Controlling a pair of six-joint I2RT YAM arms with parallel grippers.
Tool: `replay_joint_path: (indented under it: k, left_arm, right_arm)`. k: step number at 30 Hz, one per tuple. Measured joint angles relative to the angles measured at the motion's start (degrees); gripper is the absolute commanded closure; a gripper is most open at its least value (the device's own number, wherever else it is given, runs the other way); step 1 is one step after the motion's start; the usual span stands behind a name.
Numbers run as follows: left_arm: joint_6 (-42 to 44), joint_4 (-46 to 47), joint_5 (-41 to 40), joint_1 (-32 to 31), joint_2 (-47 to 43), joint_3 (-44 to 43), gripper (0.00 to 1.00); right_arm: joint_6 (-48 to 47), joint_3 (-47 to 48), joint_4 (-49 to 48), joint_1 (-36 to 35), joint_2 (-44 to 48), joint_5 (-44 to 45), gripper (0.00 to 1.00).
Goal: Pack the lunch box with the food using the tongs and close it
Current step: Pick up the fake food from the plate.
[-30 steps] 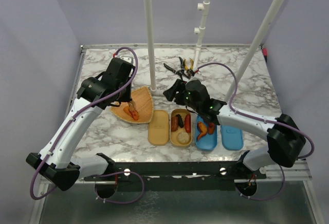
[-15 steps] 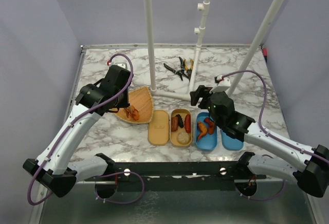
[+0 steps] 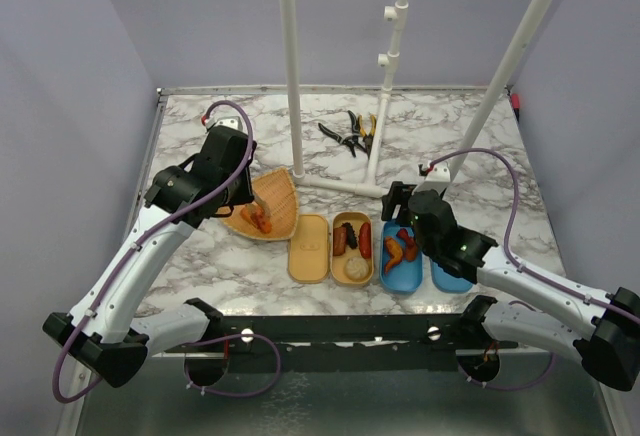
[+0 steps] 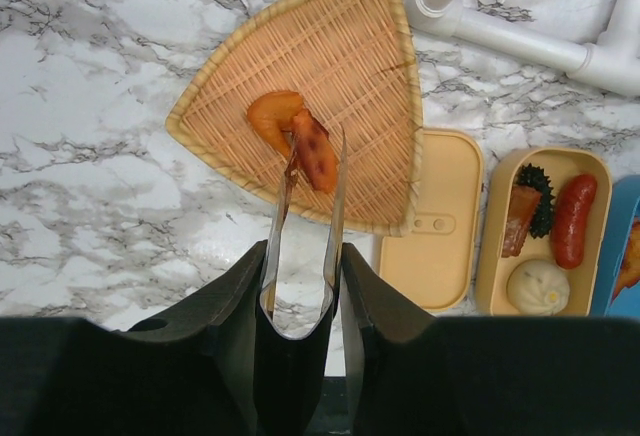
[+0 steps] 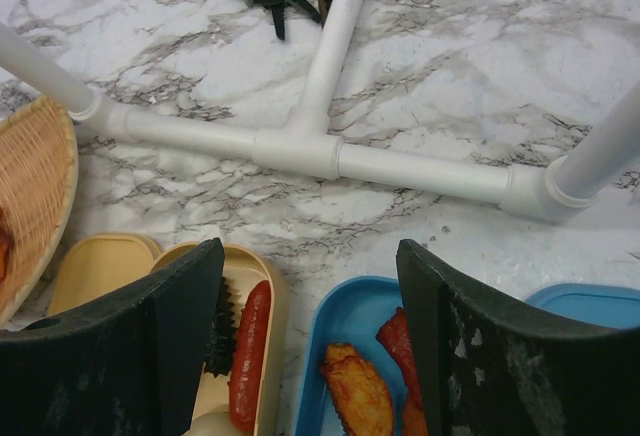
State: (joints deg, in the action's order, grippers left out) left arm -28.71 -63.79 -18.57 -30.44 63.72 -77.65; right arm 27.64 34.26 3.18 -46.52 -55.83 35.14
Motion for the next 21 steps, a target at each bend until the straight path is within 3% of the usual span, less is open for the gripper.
replay_joint_path:
  k: [21]
  left_arm:
    - [-2.05,1.86,0.11,0.02,-0.81,3.43,0.65]
  right_arm:
    - [2.38,-0.63,0.09,0.00,0.79,-0.28,0.25]
